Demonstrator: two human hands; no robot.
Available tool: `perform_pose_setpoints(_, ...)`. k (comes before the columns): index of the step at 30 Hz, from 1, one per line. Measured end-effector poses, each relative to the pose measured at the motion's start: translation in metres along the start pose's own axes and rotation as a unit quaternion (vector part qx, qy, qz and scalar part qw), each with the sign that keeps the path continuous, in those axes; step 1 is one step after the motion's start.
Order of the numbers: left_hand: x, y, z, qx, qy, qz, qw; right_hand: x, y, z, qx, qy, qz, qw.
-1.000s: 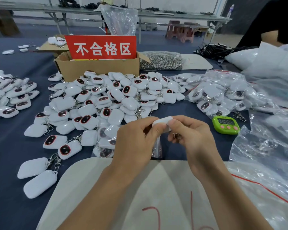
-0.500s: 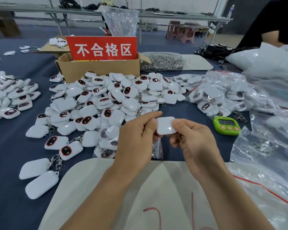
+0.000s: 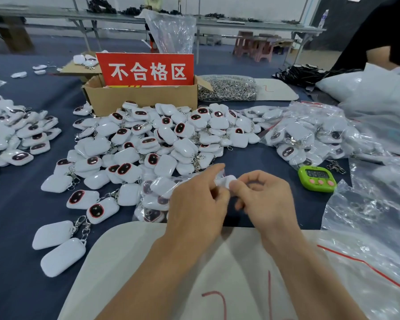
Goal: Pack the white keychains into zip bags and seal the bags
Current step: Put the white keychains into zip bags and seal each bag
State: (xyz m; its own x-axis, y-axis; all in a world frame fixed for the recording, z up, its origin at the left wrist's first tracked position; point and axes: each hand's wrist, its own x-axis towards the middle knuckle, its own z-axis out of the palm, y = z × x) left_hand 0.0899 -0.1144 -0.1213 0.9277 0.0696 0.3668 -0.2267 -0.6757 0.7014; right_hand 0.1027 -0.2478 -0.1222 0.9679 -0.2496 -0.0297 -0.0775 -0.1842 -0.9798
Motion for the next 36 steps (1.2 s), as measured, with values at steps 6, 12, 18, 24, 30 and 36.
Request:
perform_pose_setpoints(6, 0.002, 0.000, -0.009, -0.109, 0.027, 0.088, 0.990, 0.000, -0.010, 0.000, -0.003, -0.212, -0.033, 0.977)
perform_pose_setpoints(12, 0.008, 0.003, -0.018, -0.194, 0.021, 0.077, 0.978, 0.016, -0.001, -0.010, 0.015, 0.004, -0.093, 0.996)
perform_pose_setpoints(18, 0.023, 0.022, -0.043, -0.349, -0.047, 0.033, 0.935, 0.005, -0.018, -0.008, 0.008, -0.153, -0.118, 0.981)
perform_pose_setpoints(24, 0.038, 0.026, -0.074, -0.308, 0.036, 0.002, 0.951, -0.001, -0.071, -0.010, -0.119, 0.026, -0.211, 0.970)
perform_pose_setpoints(30, 0.033, 0.025, -0.078, -0.155, -0.067, 0.013, 0.986, 0.013, -0.093, -0.006, -0.065, 0.107, -0.180, 0.976)
perform_pose_setpoints(36, 0.044, 0.019, -0.061, -0.287, -0.022, -0.060, 0.956, 0.027, -0.070, -0.032, 0.079, -0.012, -0.111, 0.991)
